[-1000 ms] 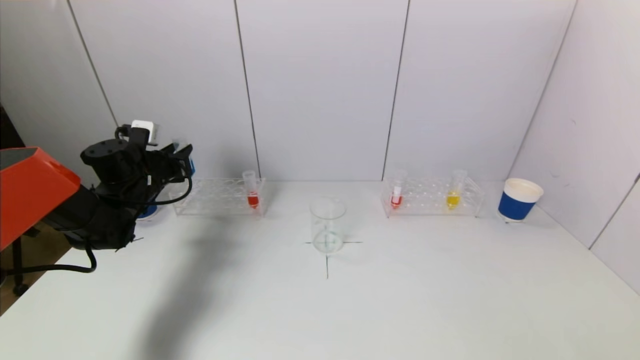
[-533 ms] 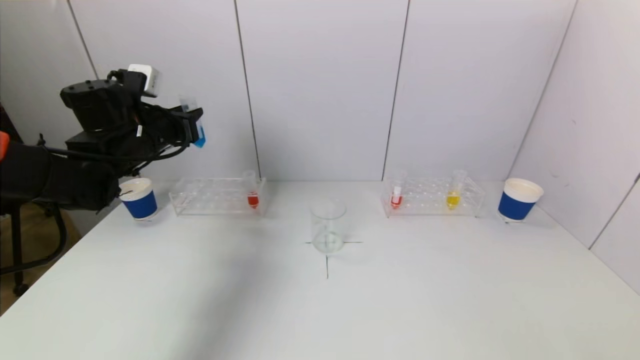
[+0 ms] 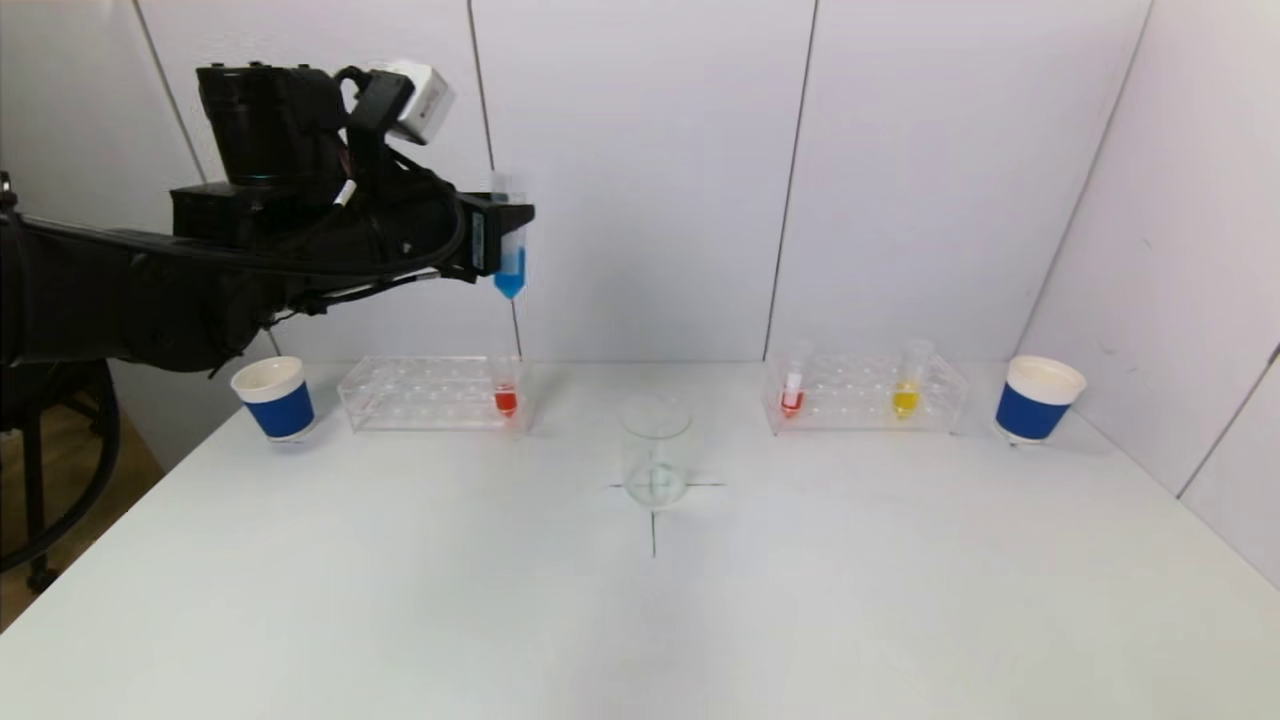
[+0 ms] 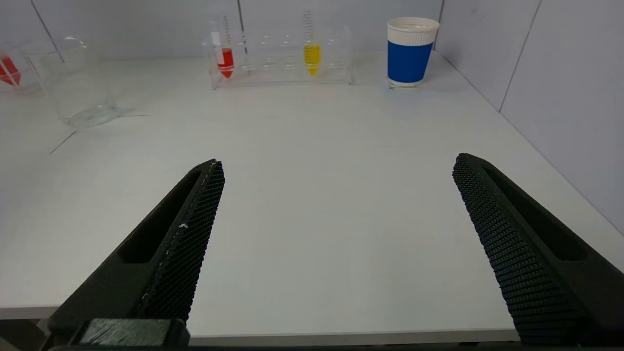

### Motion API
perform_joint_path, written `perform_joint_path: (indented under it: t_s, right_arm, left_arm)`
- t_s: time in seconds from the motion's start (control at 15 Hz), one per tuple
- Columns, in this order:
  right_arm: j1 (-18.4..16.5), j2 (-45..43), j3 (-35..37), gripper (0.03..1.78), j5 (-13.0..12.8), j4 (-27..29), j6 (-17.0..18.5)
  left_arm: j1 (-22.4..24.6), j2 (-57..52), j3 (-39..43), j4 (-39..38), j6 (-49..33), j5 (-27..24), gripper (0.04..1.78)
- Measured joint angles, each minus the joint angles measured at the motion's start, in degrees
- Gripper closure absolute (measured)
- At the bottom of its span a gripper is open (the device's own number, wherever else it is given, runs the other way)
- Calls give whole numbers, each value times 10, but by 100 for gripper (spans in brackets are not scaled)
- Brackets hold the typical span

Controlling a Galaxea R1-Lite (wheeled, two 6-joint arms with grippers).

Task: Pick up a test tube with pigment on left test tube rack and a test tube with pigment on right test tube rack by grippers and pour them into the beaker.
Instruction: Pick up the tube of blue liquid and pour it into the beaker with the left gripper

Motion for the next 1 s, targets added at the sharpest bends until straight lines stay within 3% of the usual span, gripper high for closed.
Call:
perform_joint_path:
  t_s: [0.27,0.53,1.0]
  right_arm:
    - [0,0,0,10,0,0,0]
    - [0,0,0,10,0,0,0]
    - [0,0,0,10,0,0,0]
  left_arm:
    - [-32,3,-3,40,66,-102,137]
    - [-30,17,-6,90,158,-212,137]
    - [-28,72,-13,173,399,-290,137]
